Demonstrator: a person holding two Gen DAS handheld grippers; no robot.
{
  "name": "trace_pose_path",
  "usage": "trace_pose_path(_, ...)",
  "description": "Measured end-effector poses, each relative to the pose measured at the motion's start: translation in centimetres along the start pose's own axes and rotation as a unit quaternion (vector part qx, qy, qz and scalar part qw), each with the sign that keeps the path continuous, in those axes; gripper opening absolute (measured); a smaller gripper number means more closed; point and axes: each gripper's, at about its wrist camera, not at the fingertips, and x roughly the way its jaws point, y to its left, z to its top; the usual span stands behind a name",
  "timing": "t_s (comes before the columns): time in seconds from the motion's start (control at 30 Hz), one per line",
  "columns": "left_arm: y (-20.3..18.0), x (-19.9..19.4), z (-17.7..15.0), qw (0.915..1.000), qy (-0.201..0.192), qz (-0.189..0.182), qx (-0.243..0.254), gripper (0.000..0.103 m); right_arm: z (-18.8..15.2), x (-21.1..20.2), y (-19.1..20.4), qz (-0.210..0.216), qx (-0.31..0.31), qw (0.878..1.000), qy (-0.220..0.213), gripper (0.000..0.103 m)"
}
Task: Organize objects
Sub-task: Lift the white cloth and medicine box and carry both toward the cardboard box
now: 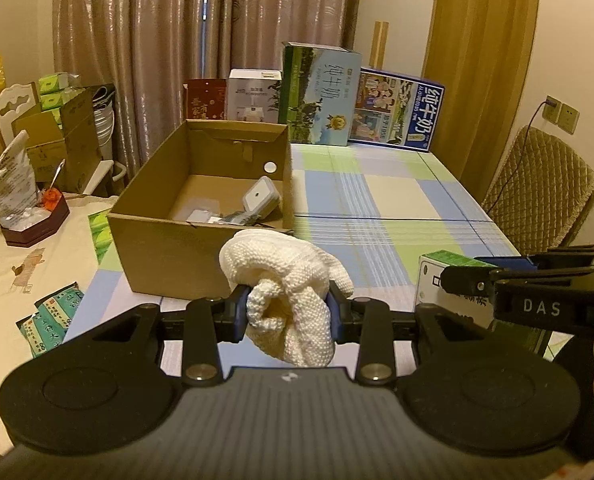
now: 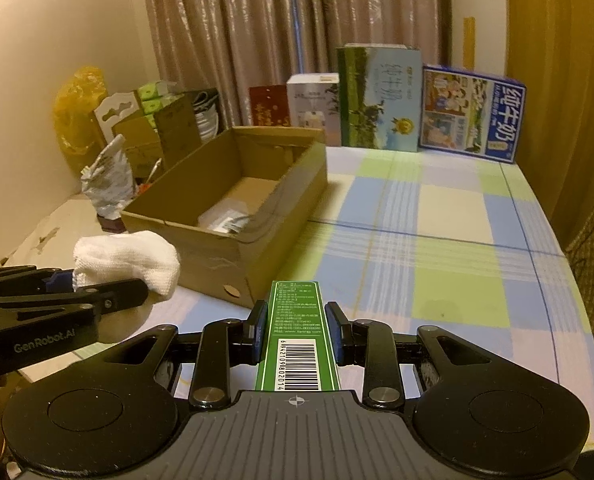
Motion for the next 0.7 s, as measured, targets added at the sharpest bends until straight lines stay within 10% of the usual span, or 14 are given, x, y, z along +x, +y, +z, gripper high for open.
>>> trace_pose_path(0.7,4.0,0.8,3.4,0.9999,-0.007,0.01,0.001,0.032,6.1,3.7,3.3,0.049,-0.01,0.999,-0.017,0.027)
